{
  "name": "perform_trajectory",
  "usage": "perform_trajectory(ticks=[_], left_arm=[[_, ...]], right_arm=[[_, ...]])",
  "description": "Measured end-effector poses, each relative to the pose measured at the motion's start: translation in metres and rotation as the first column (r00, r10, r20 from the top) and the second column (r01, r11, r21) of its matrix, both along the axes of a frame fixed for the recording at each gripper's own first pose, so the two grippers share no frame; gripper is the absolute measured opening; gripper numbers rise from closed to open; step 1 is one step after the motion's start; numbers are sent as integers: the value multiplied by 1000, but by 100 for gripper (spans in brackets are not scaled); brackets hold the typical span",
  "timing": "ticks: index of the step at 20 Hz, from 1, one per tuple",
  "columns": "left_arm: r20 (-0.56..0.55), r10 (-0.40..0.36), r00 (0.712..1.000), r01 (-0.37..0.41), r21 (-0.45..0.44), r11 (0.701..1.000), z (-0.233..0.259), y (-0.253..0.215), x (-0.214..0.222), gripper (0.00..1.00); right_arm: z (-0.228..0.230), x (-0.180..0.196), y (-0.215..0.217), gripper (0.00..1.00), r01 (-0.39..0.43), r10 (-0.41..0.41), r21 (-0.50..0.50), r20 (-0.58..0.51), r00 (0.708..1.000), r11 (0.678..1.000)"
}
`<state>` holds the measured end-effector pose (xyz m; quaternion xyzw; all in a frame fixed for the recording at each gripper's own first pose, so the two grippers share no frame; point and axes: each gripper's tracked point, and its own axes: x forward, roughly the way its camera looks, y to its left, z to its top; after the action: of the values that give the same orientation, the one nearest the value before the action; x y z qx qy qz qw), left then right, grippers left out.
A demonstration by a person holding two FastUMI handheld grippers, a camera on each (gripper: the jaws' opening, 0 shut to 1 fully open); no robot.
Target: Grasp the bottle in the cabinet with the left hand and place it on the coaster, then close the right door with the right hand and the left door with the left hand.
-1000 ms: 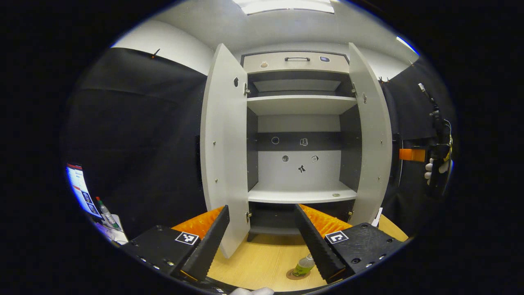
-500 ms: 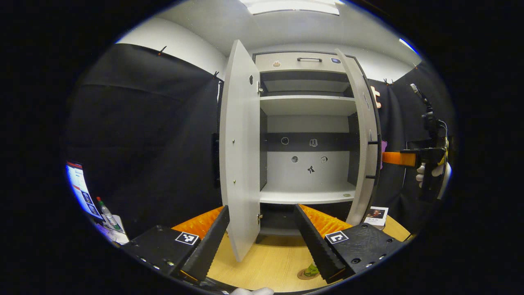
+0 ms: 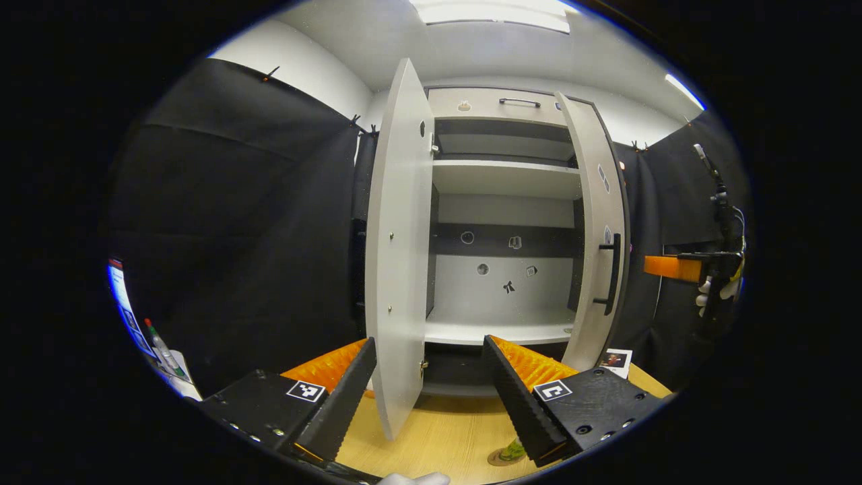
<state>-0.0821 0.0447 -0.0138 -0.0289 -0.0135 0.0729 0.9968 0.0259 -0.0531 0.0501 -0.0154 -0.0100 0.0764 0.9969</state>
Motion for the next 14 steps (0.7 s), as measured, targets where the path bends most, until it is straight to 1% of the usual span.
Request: perform_trajectory(ticks=[2, 3, 4, 5, 6, 8, 10, 11, 12, 14], left_arm=[[7, -7, 1000, 7, 10, 1000, 4, 8, 3, 96], [11, -6, 1000, 6, 13, 1000, 6, 13, 4, 99], [15, -4, 1000, 4, 16, 1000, 8, 19, 5, 96], [15, -1, 1000, 0, 20, 1000, 9, 26, 7, 96], [17, 4, 1000, -4, 23, 1000, 11, 33, 8, 96], [21, 13, 1000, -14, 26, 1000, 14, 51, 10, 96], [25, 35, 999, -35, 33, 999, 16, 73, 12, 96], [28, 50, 998, -51, 36, 998, 18, 87, 13, 99], [27, 66, 997, -67, 38, 997, 20, 101, 14, 96], [19, 95, 995, -96, 33, 995, 21, 126, 17, 96]], right_arm=[[-7, -5, 2, 96, 10, -10, 2, -15, 1000, 1000], [-12, -9, 2, 96, 14, -14, 3, -27, 1000, 1000], [-17, -14, 2, 96, 15, -15, 5, -36, 999, 1000], [-22, -18, 3, 99, 21, -21, 4, -44, 999, 1000], [-27, -23, 2, 96, 28, -28, 1, -52, 998, 1000], [-38, -29, 2, 96, 46, -46, -7, -70, 996, 999], [-49, -34, 4, 96, 57, -58, -5, -94, 994, 998], [-53, -36, 6, 94, 61, -61, -3, -104, 993, 998], [-57, -39, 8, 96, 66, -65, -1, -112, 992, 998], [-62, -43, 13, 97, 72, -72, -1, -120, 990, 997]])
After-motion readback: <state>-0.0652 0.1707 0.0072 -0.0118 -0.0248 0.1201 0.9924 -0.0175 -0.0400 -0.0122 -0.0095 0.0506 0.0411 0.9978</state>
